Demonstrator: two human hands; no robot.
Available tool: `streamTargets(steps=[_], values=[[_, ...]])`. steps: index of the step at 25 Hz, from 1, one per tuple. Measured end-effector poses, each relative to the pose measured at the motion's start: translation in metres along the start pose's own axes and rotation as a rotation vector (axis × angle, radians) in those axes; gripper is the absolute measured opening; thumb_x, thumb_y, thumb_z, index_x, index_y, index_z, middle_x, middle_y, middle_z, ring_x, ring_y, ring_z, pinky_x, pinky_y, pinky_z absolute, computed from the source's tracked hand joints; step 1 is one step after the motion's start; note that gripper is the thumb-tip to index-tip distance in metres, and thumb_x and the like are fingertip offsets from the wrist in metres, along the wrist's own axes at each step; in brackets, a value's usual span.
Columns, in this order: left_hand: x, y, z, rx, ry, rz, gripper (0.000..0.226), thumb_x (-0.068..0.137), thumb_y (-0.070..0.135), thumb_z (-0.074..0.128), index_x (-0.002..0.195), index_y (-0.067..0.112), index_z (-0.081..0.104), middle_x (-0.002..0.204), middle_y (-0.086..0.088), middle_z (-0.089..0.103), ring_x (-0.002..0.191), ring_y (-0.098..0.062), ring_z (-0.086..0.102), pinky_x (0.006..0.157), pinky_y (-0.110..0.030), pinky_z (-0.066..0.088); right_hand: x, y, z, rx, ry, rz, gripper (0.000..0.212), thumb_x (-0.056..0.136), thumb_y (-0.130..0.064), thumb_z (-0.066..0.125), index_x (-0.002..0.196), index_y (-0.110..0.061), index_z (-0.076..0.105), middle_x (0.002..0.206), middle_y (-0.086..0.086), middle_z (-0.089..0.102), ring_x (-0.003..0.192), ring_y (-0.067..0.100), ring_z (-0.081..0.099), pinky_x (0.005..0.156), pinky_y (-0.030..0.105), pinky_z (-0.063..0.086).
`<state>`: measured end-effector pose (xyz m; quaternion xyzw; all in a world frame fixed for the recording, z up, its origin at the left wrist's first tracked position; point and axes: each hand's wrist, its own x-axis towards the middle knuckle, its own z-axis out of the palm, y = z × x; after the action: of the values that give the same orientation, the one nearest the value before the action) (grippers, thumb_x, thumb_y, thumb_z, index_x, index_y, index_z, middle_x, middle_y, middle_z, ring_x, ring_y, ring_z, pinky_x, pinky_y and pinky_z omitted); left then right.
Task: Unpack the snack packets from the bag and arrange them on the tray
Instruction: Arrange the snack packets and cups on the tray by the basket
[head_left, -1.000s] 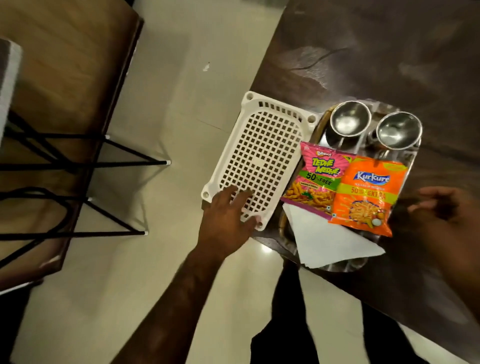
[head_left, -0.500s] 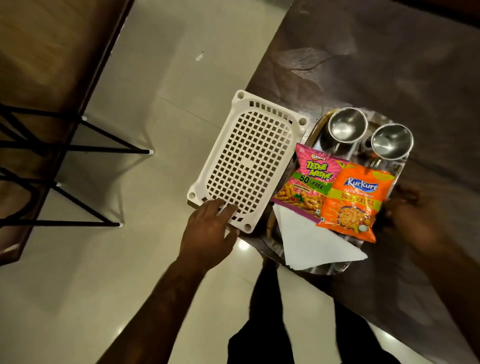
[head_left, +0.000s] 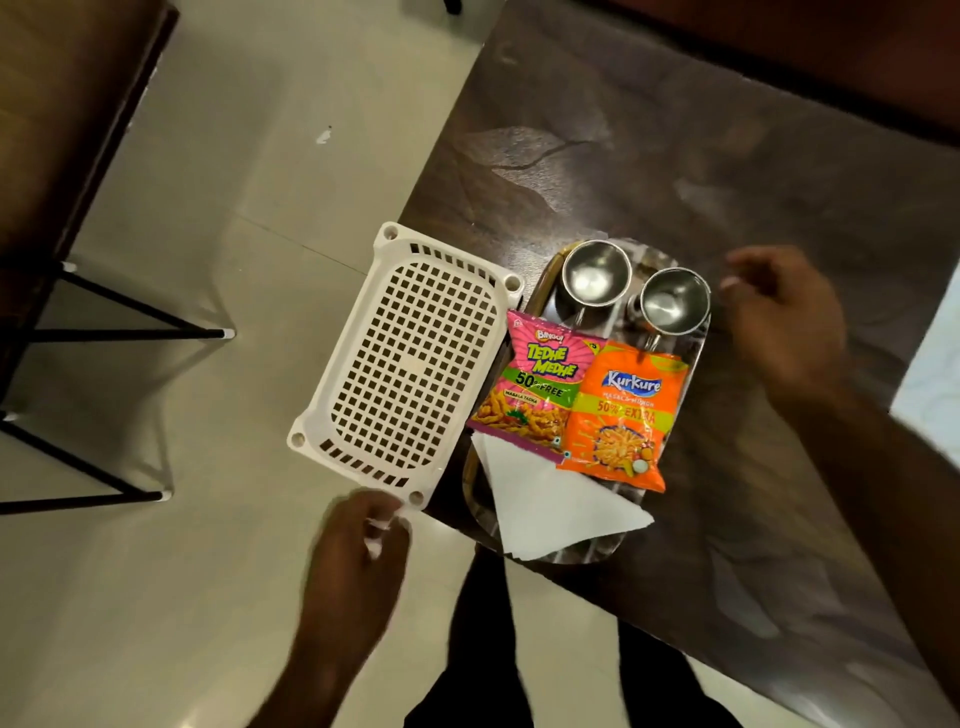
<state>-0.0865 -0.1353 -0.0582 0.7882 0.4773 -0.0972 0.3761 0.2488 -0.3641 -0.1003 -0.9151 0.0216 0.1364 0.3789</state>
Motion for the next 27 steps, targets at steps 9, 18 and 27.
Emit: streamTargets(steps=[9, 18, 27], values=[[-0.018, 0.038, 0.075, -0.8, -0.328, -0.729, 0.021, 0.092, 0.015, 0.06, 0.112, 0.02, 0.067, 0.103, -0.002, 0.078, 0.104, -0.025, 0.07, 0.085, -0.039, 0.053, 0.085, -0.046, 0.054, -0.015, -0.604, -0.017, 0.042, 0.101, -0.046, 0.05, 0.087, -0.012, 0.068, 0.085, 0.003, 0.064, 0.079, 0.017, 0.057, 0.075, 0.033, 0.042], [-0.021, 0.037, 0.086, -0.859, -0.288, -0.742, 0.034, 0.077, 0.01, 0.076, 0.104, 0.025, 0.063, 0.119, -0.009, 0.067, 0.111, -0.034, 0.064, 0.095, -0.048, 0.053, 0.075, -0.039, 0.047, -0.045, -0.556, -0.013, 0.051, 0.1, -0.05, 0.049, 0.089, -0.007, 0.073, 0.082, 0.004, 0.072, 0.075, 0.017, 0.063, 0.076, 0.034, 0.047], [-0.018, 0.063, 0.071, -0.713, -0.317, -0.507, 0.06, 0.08, -0.002, 0.069, 0.129, 0.033, 0.058, 0.129, -0.001, 0.06, 0.105, -0.026, 0.06, 0.082, -0.054, 0.057, 0.032, 0.032, -0.077, 0.155, -0.422, 0.17, 0.036, 0.101, -0.043, 0.054, 0.089, -0.015, 0.074, 0.08, -0.001, 0.071, 0.069, 0.01, 0.065, 0.06, 0.023, 0.049]])
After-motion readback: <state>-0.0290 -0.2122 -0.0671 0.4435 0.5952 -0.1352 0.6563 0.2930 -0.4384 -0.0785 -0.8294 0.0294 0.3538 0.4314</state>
